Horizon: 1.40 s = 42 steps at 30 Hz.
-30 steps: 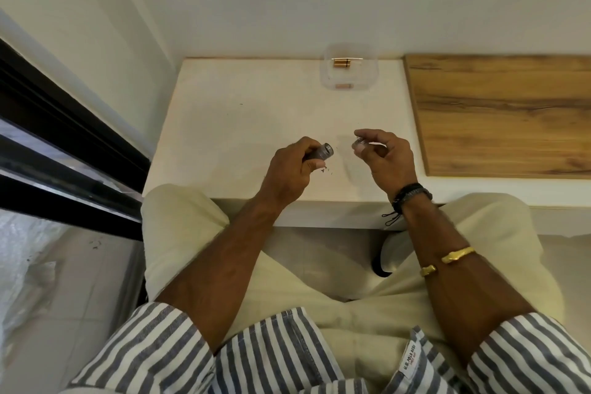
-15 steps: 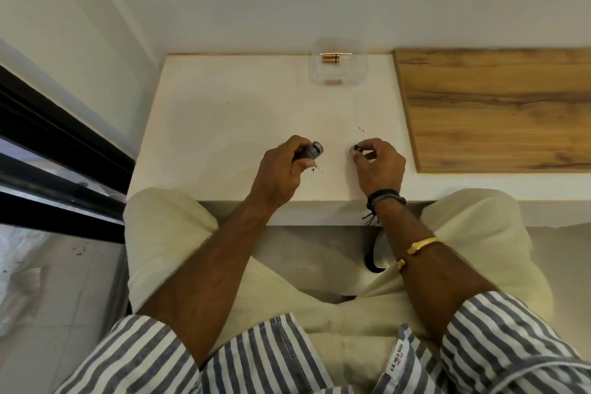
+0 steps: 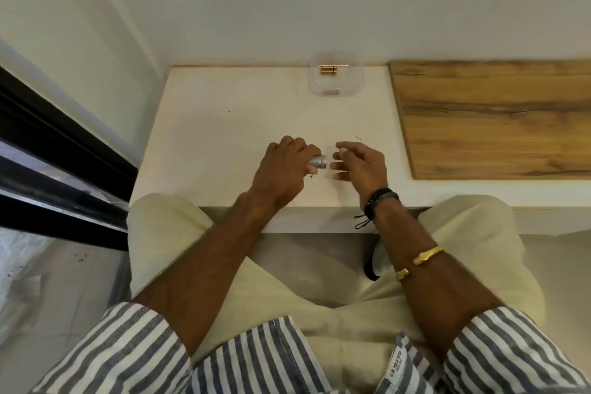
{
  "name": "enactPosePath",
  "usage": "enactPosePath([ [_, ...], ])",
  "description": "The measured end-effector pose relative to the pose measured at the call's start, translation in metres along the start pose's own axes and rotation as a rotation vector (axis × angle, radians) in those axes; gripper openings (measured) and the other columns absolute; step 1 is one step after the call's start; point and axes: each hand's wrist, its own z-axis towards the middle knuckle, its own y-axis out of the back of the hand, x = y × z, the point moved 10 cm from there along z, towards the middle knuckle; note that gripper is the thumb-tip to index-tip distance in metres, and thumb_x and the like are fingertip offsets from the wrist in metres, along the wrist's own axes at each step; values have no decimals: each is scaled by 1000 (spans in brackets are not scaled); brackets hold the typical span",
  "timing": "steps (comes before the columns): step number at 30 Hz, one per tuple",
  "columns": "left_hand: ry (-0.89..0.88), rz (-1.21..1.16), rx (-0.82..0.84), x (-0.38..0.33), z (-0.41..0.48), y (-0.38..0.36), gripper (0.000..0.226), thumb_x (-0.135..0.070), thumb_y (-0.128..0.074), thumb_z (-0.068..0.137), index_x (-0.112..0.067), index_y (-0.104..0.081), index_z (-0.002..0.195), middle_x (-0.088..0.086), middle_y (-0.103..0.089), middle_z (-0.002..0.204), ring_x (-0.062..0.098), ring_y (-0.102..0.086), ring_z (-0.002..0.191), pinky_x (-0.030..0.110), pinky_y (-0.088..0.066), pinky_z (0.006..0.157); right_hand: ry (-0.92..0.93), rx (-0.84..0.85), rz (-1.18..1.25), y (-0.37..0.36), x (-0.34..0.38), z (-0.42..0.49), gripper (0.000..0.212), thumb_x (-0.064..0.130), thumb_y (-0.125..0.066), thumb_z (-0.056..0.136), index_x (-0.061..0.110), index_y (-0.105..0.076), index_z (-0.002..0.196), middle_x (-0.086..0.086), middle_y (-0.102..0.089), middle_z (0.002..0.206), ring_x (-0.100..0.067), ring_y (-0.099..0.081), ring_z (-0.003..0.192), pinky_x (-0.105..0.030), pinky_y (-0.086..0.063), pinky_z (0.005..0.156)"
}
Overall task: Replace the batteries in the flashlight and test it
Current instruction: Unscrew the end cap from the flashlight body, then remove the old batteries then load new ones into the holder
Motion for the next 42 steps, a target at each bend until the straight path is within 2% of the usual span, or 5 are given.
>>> enactPosePath([
  [4,-115,178,-15,-16,3,9,41,-1,-52,87,-18,-62,123,5,-63,112,27,-51,105,39,-37,88,-278,285,284,-32,-16,-17,22,9,-51,103,2,-69,113,-20,-74,111,-32,-76,97,-36,-63,78],
  [10,-172,246,-5,-25,11,20,40,-1,-47,90,-19,-64,122,5,-62,113,27,-50,108,40,-36,92,-348,410,446,-45,-15,-25,26,7,-47,104,-6,-66,115,-24,-74,111,-33,-74,102,-32,-62,79],
  [17,-96,243,-15,-6,11,20,28,-9,-60,91,-22,-60,116,2,-63,107,25,-52,100,38,-38,90,-334,301,474,-27,-16,-17,18,1,-58,98,-5,-70,109,-24,-74,106,-30,-76,87,-33,-64,77],
  [26,374,-318,-187,56,3,25,25,-12,-67,93,-11,-55,115,10,-71,110,26,-66,96,39,-54,79,-278,191,587,-10,-11,-8,23,-4,-66,91,-6,-68,114,-22,-73,108,-26,-74,86,-29,-63,75],
  [42,499,-541,-235,77,7,4,34,-8,-68,89,-10,-55,120,11,-70,114,28,-67,103,30,-52,86,-293,176,615,-11,-15,-7,20,7,-74,87,5,-74,107,-18,-75,108,-20,-74,81,-30,-62,67],
])
